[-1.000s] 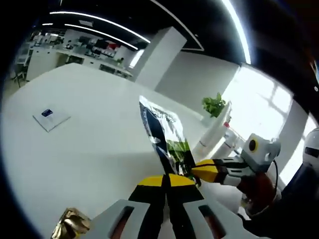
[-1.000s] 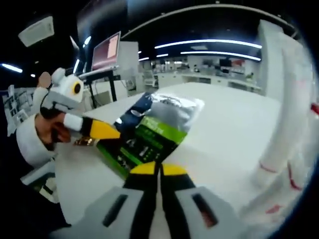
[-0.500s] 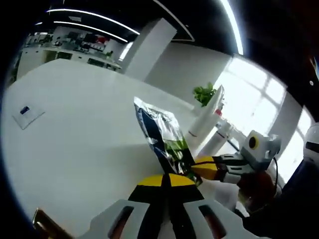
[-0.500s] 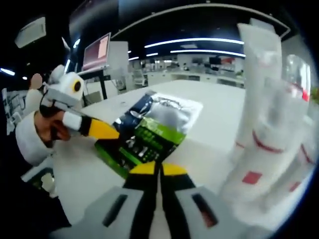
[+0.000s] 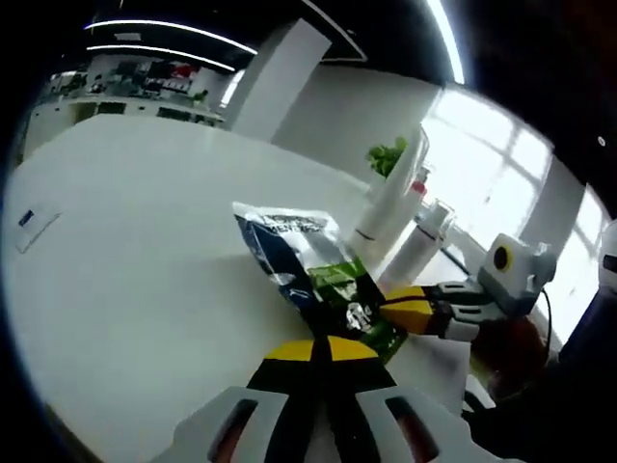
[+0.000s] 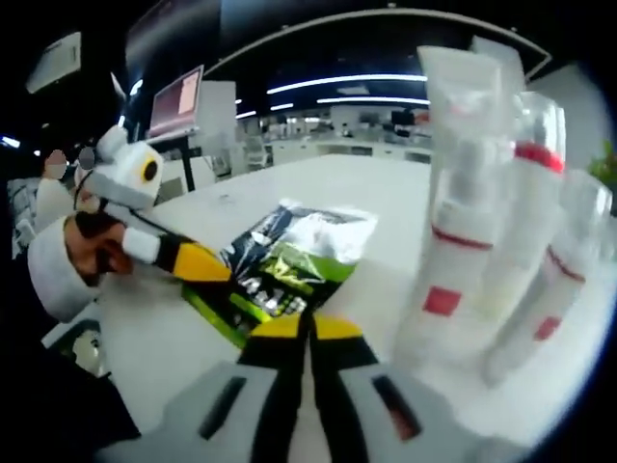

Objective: Arrange the skincare products in the storage area until every visible bottle or jar stands upright without overlapping.

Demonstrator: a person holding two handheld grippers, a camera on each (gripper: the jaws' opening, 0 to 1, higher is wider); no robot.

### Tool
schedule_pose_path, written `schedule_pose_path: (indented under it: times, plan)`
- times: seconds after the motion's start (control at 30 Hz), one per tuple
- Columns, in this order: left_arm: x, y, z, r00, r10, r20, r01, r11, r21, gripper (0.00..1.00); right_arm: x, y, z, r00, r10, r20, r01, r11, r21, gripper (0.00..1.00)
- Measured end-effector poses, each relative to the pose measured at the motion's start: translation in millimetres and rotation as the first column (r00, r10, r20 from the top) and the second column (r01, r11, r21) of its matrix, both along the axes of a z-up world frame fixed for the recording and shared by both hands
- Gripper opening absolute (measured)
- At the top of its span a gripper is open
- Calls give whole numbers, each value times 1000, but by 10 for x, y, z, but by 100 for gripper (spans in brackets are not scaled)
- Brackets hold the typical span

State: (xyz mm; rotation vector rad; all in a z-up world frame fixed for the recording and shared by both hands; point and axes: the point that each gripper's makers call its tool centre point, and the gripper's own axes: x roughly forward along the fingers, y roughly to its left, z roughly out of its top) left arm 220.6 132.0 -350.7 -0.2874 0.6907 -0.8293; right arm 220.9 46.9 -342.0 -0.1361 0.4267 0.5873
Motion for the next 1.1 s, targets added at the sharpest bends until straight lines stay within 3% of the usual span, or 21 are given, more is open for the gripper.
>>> schedule_pose_path:
  times: [0.77, 0.87, 0.9, 1.1]
  plan:
    - [-67, -220, 4, 997, -75, 30, 72, 994, 77, 2, -72, -218, -2, 999, -38, 32, 39, 999, -28, 2]
    - [-112, -247, 7, 992, -120, 40, 116, 988, 97, 3, -67, -271, -7, 998, -59, 35, 59, 998, -10, 3]
    - [-105, -245, 9, 988, -139, 69, 130, 984, 122, 4, -71, -272, -5, 998, -59, 35, 59, 998, -7, 3]
    - [-104, -262, 10, 986, -152, 66, 143, 983, 116, 5, -83, -290, -4, 997, -63, 42, 63, 998, -3, 3]
